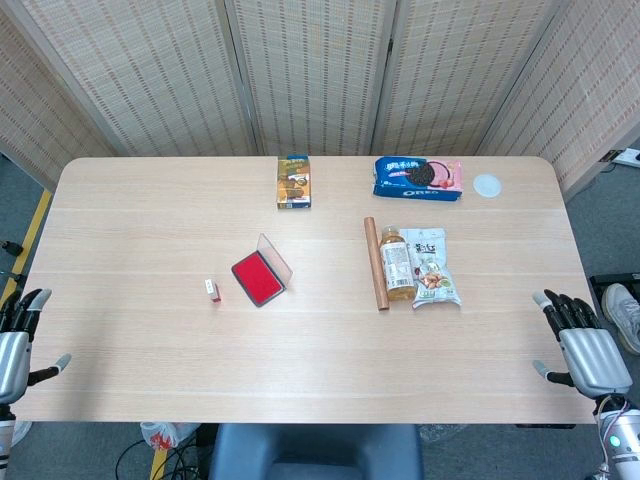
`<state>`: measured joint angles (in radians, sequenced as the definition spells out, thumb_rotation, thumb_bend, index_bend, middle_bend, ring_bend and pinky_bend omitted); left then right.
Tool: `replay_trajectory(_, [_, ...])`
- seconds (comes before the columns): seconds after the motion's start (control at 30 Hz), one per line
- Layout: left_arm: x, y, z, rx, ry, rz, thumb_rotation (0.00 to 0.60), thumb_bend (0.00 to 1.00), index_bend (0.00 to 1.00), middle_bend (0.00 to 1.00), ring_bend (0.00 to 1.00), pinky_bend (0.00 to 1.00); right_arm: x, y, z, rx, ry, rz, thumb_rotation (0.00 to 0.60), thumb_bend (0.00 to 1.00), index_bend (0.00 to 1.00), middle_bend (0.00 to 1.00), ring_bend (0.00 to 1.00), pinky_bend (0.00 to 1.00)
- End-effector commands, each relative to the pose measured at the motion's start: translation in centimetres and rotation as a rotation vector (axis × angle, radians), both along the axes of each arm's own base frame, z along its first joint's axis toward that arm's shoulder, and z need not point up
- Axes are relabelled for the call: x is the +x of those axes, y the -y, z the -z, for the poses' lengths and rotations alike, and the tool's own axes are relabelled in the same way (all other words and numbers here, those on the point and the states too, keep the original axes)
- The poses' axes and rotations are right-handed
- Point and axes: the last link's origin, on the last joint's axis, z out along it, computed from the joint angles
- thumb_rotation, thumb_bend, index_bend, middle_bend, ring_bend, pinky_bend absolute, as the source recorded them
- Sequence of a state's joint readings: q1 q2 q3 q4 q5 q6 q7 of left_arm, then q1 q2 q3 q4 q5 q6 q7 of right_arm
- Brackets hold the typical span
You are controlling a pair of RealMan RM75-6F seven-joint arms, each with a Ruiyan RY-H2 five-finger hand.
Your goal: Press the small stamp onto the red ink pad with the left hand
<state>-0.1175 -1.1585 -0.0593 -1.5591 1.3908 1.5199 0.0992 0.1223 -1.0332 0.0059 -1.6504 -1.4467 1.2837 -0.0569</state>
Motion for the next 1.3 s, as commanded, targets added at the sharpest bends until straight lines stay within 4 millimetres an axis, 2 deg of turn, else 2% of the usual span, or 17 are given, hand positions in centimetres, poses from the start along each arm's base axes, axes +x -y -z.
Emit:
replay_trajectory(0.03, [-0.2, -0.1, -0.3, 0.003, 0.017, -0.014, 0.6, 0.17, 0.1, 0.14, 0.01, 0.24, 0.0, 0.0, -0.1, 0.007, 0.0, -0.004, 0.6, 0.21, 0.0, 0.0, 0.0, 0.0])
replay_trajectory(0.23, [0.9, -0.1, 0.3, -0.02, 0.073, 0.03, 0.6, 0.17, 0.1, 0.14, 0.01, 0.24, 0.3, -0.9, -0.7, -0.001, 0.026, -0.031, 0.6, 0.21, 0.0, 0.0, 0.0, 0.0])
replay_trajectory(0.43, [2.1, -0.5, -0.5, -0.053, 0.122, 0.04, 0.6, 0.17, 0.1, 0.14, 0.01, 0.25, 0.4, -1.5, -0.8, 0.035, 0.046, -0.055, 0.6, 0.22, 0.0, 0.0, 0.0, 0.0])
replay_trajectory(0.5, [3.3, -1.1, -0.6, -0.06, 0.104, 0.064, 0.6, 0.17, 0.11, 0.23, 0.07, 0.26, 0.5, -1.5, -0.8, 0.052, 0.063, -0.063, 0.6, 0.23, 0.0, 0.0, 0.0, 0.0])
replay_trajectory(0.57, [4.2, -1.6, -0.5, -0.045, 0.064, 0.081, 0.6, 0.17, 0.16, 0.4, 0.21, 0.29, 0.6, -1.6, -0.9, 0.058, 0.081, -0.077, 0.6, 0.24, 0.0, 0.0, 0.0, 0.0])
replay_trajectory(0.67, [5.5, -2.1, -0.2, -0.029, 0.034, 0.058, 0.6, 0.17, 0.22, 0.63, 0.39, 0.44, 0.8, -1.7, -1.0, 0.063, 0.084, -0.105, 0.6, 0.24, 0.0, 0.0, 0.0, 0.0])
replay_trajectory(0.77, [6.4, -2.3, 0.6, -0.031, 0.006, 0.006, 0.6, 0.17, 0.27, 0.76, 0.51, 0.61, 0.9, -1.9, -1.2, 0.066, 0.095, -0.125, 0.6, 0.24, 0.0, 0.0, 0.0, 0.0])
replay_trajectory(0.83, [7.2, -2.4, 1.6, -0.053, -0.013, -0.022, 0.6, 0.17, 0.28, 0.78, 0.53, 0.65, 1.0, -2.0, -1.3, 0.074, 0.103, -0.137, 0.6, 0.24, 0.0, 0.0, 0.0, 0.0])
replay_trajectory(1.0, [8.7, -3.5, 4.1, -0.098, 0.001, -0.076, 0.6, 0.17, 0.28, 0.78, 0.53, 0.65, 1.1, -2.3, -1.7, 0.094, 0.128, -0.173, 0.6, 0.24, 0.0, 0.0, 0.0, 0.0])
replay_trajectory(1.3, [10.9, -7.1, 8.6, -0.137, -0.162, -0.219, 0.6, 0.17, 0.27, 0.8, 0.54, 0.65, 1.0, -3.0, -2.9, 0.09, 0.185, -0.211, 0.6, 0.24, 0.0, 0.0, 0.0, 0.0])
